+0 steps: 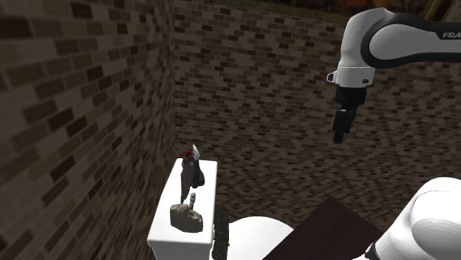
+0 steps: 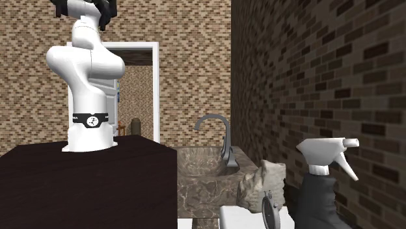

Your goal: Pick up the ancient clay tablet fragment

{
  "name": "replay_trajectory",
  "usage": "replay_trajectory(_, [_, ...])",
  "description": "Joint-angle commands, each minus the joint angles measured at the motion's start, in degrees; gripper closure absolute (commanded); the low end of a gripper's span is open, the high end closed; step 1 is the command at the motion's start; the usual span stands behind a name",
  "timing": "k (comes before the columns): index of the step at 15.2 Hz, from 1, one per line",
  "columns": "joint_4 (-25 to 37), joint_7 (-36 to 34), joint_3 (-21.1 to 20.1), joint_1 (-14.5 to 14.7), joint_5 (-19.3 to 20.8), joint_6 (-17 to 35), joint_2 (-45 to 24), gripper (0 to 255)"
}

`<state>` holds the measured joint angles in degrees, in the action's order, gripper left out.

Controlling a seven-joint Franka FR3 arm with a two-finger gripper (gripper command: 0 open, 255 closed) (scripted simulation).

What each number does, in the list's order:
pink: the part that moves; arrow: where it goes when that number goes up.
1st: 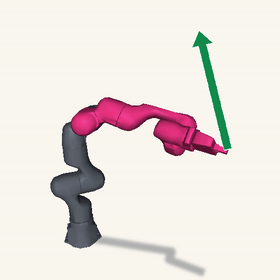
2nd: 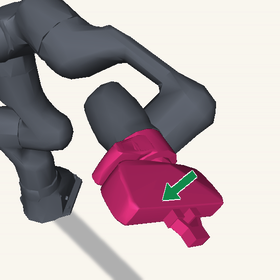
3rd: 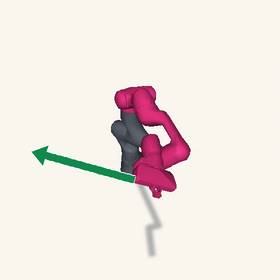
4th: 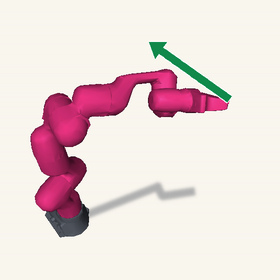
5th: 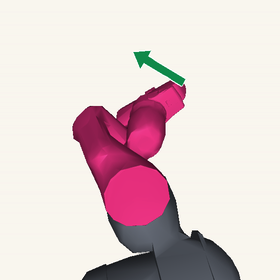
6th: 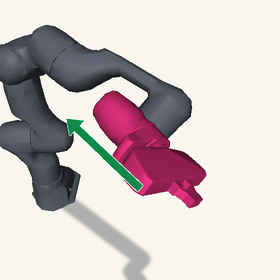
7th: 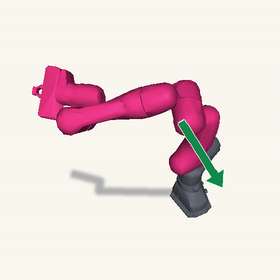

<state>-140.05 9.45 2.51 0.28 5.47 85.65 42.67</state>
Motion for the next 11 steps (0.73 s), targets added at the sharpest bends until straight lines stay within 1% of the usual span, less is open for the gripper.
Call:
replay_trajectory(1, [0.0, 0.0, 0.0, 0.0, 0.0, 0.0, 0.0, 0])
replay_trajectory(6, [-1.3, -2.6, -3.0, 2.5, -2.6, 8.1, -6.8, 0])
replay_trajectory(11, [-0.7, -5.0, -6.0, 4.7, -4.7, 15.8, -14.9, 0])
